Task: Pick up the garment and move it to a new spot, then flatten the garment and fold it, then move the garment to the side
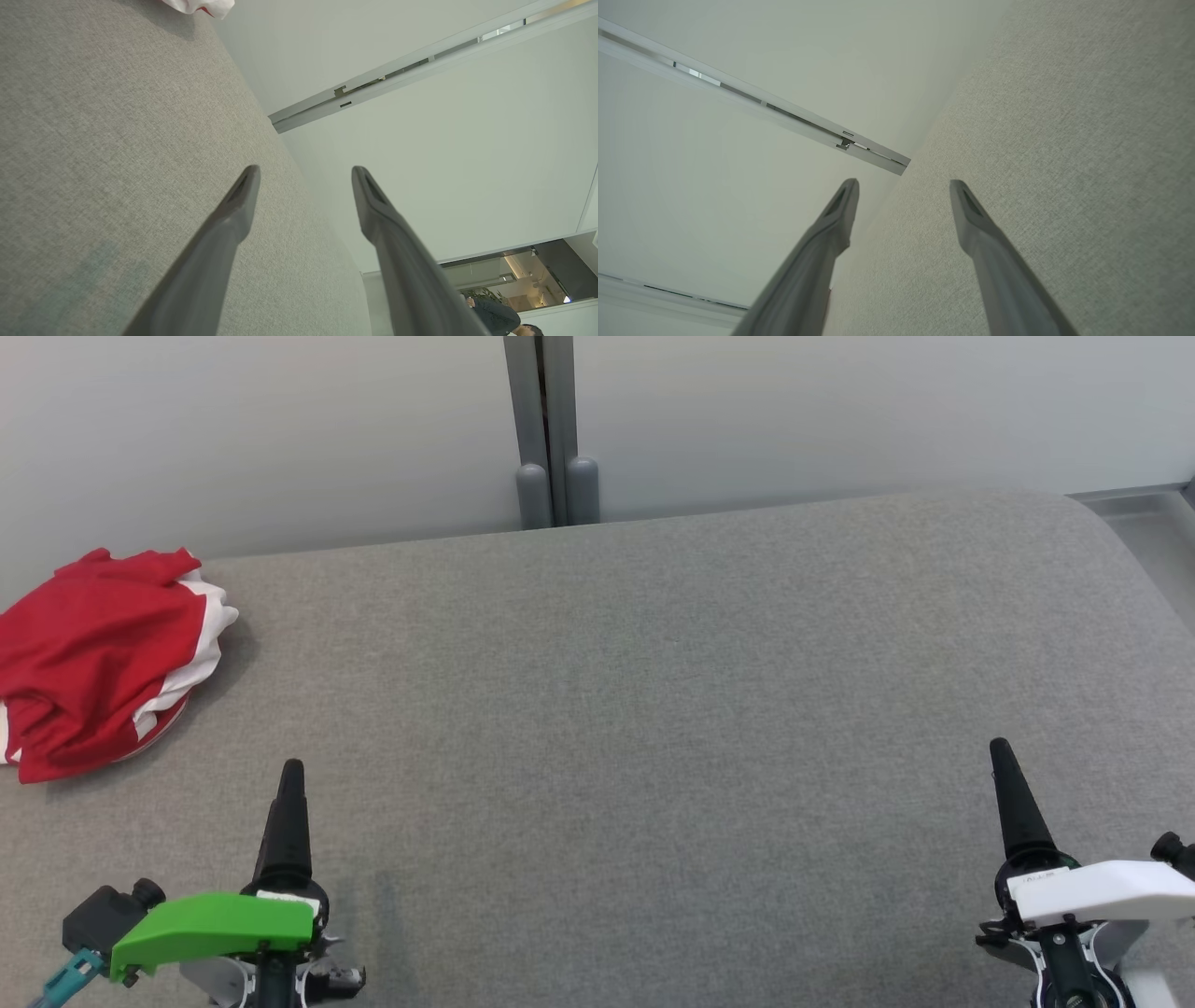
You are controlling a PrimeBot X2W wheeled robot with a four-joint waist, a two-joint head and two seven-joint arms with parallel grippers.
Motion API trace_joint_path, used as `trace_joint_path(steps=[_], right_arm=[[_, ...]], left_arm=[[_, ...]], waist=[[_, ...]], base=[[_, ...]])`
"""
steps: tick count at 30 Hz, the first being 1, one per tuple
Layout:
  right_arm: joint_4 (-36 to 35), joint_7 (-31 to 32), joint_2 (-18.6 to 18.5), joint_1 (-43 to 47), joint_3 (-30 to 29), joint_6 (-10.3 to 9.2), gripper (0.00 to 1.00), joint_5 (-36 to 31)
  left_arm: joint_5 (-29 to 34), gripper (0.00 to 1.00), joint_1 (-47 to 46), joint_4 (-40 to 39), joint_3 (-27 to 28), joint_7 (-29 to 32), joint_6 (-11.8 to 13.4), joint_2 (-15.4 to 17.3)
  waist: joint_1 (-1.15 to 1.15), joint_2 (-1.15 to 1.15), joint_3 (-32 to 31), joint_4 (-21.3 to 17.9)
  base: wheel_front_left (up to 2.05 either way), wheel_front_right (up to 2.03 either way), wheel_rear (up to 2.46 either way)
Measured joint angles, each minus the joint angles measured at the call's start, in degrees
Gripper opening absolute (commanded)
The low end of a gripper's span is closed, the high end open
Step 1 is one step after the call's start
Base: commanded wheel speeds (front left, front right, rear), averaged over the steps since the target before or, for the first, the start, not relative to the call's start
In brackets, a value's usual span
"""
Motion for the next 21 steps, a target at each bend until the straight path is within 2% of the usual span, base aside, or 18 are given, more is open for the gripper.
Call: trace_joint_path(steps=[10, 21], right_arm=[[-2.74, -2.31, -0.21, 0.20, 1.11, 0.00, 1.00, -14.18], [-3.24, -4.21, -0.31, 1.14, 2.47, 0.00, 1.00, -24.96]], left_arm=[[12.95, 1.00, -0.05, -1.76, -2.19, -2.20, 1.44, 0.03], [24.59, 1.00, 0.07, -1.70, -3.63, -4.07, 2.01, 0.08]], waist=[[0.00, 0.00, 0.11, 0.09], [0.00, 0.00, -0.01, 0.15]], base=[[0.00, 0.00, 0.00], [0.00, 0.00, 0.00]])
